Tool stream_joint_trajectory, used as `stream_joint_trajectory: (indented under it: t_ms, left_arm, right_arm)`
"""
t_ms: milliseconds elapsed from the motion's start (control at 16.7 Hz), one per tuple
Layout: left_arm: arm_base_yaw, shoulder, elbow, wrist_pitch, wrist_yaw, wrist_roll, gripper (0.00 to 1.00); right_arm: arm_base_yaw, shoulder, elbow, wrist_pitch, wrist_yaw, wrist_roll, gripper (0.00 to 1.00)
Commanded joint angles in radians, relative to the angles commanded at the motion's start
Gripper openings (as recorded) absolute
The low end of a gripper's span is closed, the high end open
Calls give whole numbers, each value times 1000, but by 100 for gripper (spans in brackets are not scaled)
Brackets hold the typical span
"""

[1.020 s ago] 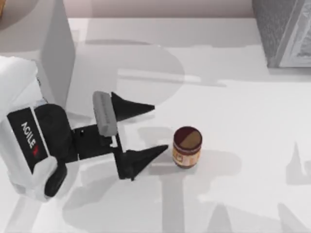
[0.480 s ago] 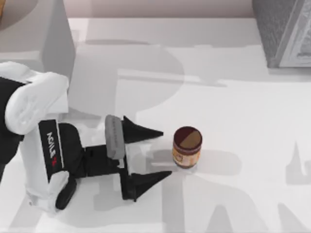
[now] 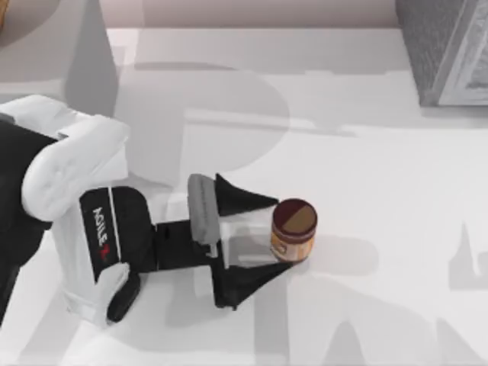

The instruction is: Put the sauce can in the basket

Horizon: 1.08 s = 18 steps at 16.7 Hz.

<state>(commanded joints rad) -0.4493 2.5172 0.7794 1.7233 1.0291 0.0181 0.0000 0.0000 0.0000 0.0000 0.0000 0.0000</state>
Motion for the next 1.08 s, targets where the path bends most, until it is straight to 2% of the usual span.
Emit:
stream_joint_trajectory:
  t_ms: [360, 660, 1080]
  left_arm:
    - [-101, -8, 70, -74, -102, -4, 100]
    - [-110, -8, 76, -81, -111, -4, 100]
    - [-110, -8, 76, -81, -111, -4, 47]
  right_arm:
    - [0, 0, 0, 0, 0, 0, 100]
    - [0, 0, 0, 0, 0, 0, 100]
    - [0, 0, 0, 0, 0, 0, 100]
